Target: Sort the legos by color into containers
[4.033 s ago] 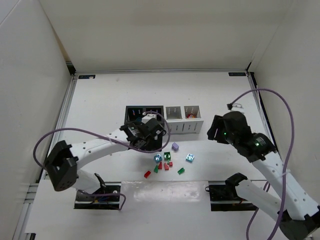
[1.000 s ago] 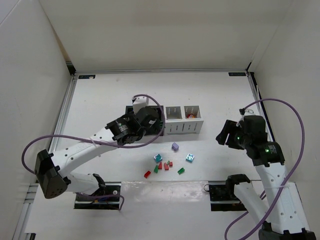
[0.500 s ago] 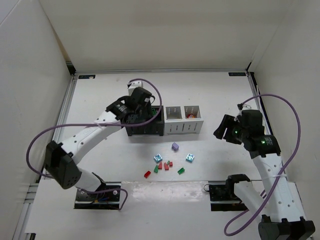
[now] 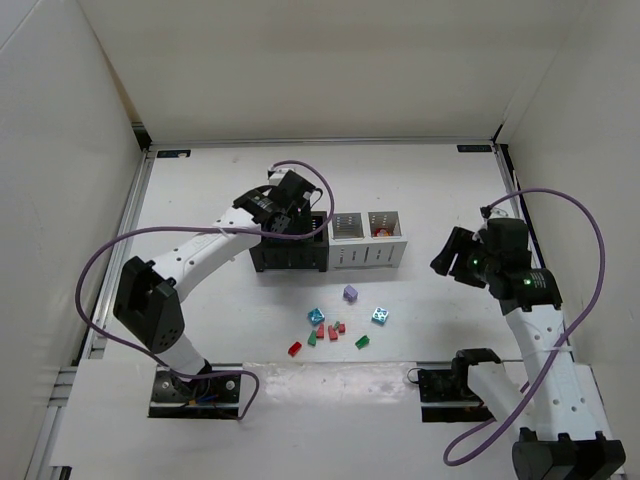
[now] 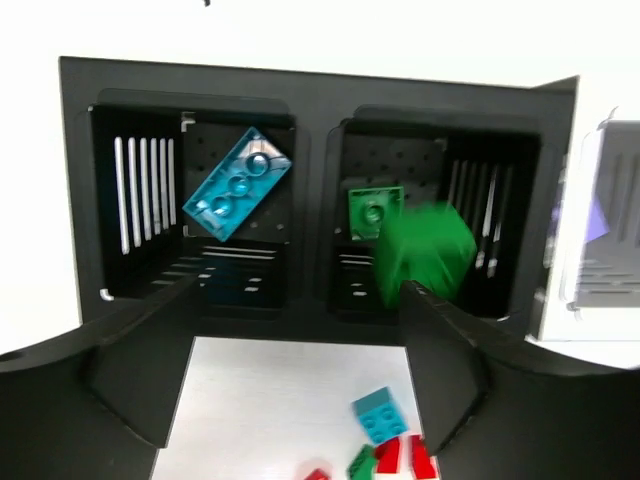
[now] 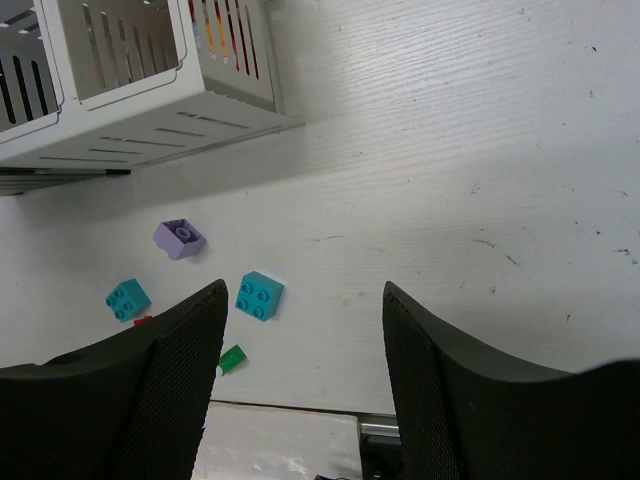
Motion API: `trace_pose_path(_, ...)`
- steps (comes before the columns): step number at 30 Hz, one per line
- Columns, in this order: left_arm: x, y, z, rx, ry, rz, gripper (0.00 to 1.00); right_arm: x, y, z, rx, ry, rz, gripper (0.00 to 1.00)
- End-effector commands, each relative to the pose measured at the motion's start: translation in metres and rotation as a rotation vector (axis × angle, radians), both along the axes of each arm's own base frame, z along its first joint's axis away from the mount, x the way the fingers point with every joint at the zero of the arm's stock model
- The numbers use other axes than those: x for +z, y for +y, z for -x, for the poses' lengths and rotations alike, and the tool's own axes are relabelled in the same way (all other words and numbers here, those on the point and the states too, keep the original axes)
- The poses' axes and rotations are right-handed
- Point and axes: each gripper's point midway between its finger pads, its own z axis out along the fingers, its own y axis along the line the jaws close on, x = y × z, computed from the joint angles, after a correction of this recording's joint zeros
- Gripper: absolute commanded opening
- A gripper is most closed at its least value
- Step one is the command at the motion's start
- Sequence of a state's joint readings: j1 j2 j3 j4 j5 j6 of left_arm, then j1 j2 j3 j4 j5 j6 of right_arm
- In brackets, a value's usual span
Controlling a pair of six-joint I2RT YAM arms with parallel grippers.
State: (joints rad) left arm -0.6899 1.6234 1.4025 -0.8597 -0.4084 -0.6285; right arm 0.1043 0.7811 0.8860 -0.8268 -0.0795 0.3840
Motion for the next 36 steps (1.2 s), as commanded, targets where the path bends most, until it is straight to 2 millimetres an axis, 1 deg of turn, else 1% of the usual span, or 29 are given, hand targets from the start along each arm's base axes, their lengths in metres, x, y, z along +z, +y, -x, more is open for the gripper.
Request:
trace_pose_path(1, 0.017, 0.006, 0.003, 0.004, -0.035, -0.013, 0.93, 0.004, -0.001, -0.008, 0.018, -0.042, 0.009, 0.66)
trace_pose_path(3, 0.025, 0.004, 0.005, -0.013, -0.058, -0.021, 0.94, 0.004, -0.001, -0.009, 0.006, -0.039, -0.002, 0.66)
trace_pose_path(5, 0.027, 0.006, 0.01, -0.018, -0.055, -0.037, 0.94, 0.004, -0.001, -0.01, 0.006, -0.035, -0.007, 0.66)
trace_pose_path(7, 0.023, 0.008, 0.016, -0.02, -0.038, -0.047, 0.94, 0.004, -0.002, -0.01, 0.004, -0.041, -0.004, 0.66)
trace_pose_path(8, 0.027, 0.009, 0.019, -0.016, -0.045, -0.034, 0.94, 0.004, -0.001, -0.01, 0.008, -0.04, -0.008, 0.66)
trace_pose_path(10, 0.023, 0.011, 0.023, -0.007, -0.033, -0.033, 0.94, 0.005, 0.0, -0.01, 0.016, -0.047, -0.013, 0.66)
trace_pose_path(13, 0.038, 0.011, 0.026, -0.013, -0.076, 0.007, 0.94, 0.006, 0.003, -0.011, 0.039, -0.053, -0.022, 0.66)
trace_pose_path(14, 0.045, 0.007, 0.022, -0.017, -0.104, 0.036, 0.94, 0.008, 0.005, -0.012, 0.047, -0.064, -0.023, 0.66)
trace_pose_path(16, 0.059, 0.0, 0.027, -0.094, -0.143, 0.074, 0.98, 0.009, 0.01, -0.011, 0.085, -0.072, -0.023, 0.66)
trace_pose_path(17, 0.058, -0.007, 0.032, -0.143, -0.129, 0.103, 1.0, 0.011, 0.016, -0.01, 0.116, -0.081, -0.027, 0.66)
trace_pose_path(18, 0.063, -0.018, 0.036, -0.218, -0.135, 0.139, 1.0, 0.011, 0.02, -0.01, 0.132, -0.075, -0.03, 0.66)
trace_pose_path(19, 0.075, -0.022, 0.041, -0.251, -0.164, 0.18, 1.0, 0.012, 0.033, -0.006, 0.19, -0.079, -0.025, 0.66)
trace_pose_path(20, 0.068, -0.026, 0.049, -0.294, -0.144, 0.194, 1.0, 0.014, 0.036, -0.006, 0.196, -0.076, -0.015, 0.66)
trace_pose_path(21, 0.071, -0.026, 0.058, -0.325, -0.139, 0.214, 1.0, 0.005, 0.036, -0.003, 0.194, -0.033, 0.015, 0.66)
trace_pose_path(22, 0.07, -0.027, 0.065, -0.343, -0.126, 0.224, 1.0, 0.004, 0.059, 0.009, 0.278, -0.014, 0.012, 0.66)
trace_pose_path(23, 0.057, -0.024, 0.075, -0.349, -0.092, 0.213, 1.0, -0.001, 0.063, 0.011, 0.282, 0.009, 0.041, 0.66)
trace_pose_path(24, 0.056, -0.024, 0.086, -0.375, -0.072, 0.228, 1.0, -0.006, 0.07, 0.016, 0.299, 0.037, 0.046, 0.66)
trace_pose_path(25, 0.048, -0.021, 0.098, -0.396, -0.055, 0.222, 1.0, -0.013, 0.082, 0.025, 0.352, 0.03, 0.126, 0.66)
trace_pose_path(26, 0.038, -0.019, 0.111, -0.414, -0.035, 0.22, 1.0, -0.017, 0.088, 0.03, 0.334, 0.051, 0.119, 0.66)
trace_pose_path(27, 0.032, -0.017, 0.12, -0.425, -0.015, 0.216, 1.0, -0.02, 0.093, 0.034, 0.345, 0.056, 0.132, 0.66)
trace_pose_path(28, 0.028, -0.015, 0.135, -0.453, -0.001, 0.237, 1.0, -0.03, 0.104, 0.045, 0.396, 0.069, 0.172, 0.66)
trace_pose_path(29, 0.018, -0.014, 0.147, -0.463, 0.029, 0.232, 1.0, -0.033, 0.108, 0.048, 0.402, 0.08, 0.168, 0.64)
trace_pose_path(30, 0.008, -0.008, 0.155, -0.438, 0.056, 0.235, 1.0, -0.038, 0.116, 0.052, 0.396, 0.103, 0.145, 0.63)
trace_pose_path(31, 0.005, -0.007, 0.16, -0.422, 0.07, 0.254, 1.0, -0.054, 0.12, 0.062, 0.425, 0.166, 0.141, 0.63)
trace_pose_path(32, 0.017, -0.006, 0.169, -0.437, 0.04, 0.304, 1.0, -0.057, 0.128, 0.065, 0.429, 0.178, 0.114, 0.61)
trace_pose_path(33, 0.001, 0.001, 0.176, -0.414, 0.072, 0.303, 1.0, -0.06, 0.135, 0.068, 0.442, 0.196, 0.083, 0.6)
trace_pose_path(34, 0.006, 0.002, 0.181, -0.398, 0.062, 0.345, 1.0, -0.072, 0.136, 0.073, 0.448, 0.23, 0.093, 0.6)
trace_pose_path(35, 0.01, 0.005, 0.186, -0.397, 0.049, 0.37, 1.0, -0.071, 0.146, 0.077, 0.476, 0.225, 0.08, 0.6)
trace_pose_path(36, -0.003, 0.011, 0.191, -0.351, 0.08, 0.372, 1.0, -0.074, 0.148, 0.079, 0.473, 0.234, 0.084, 0.6)
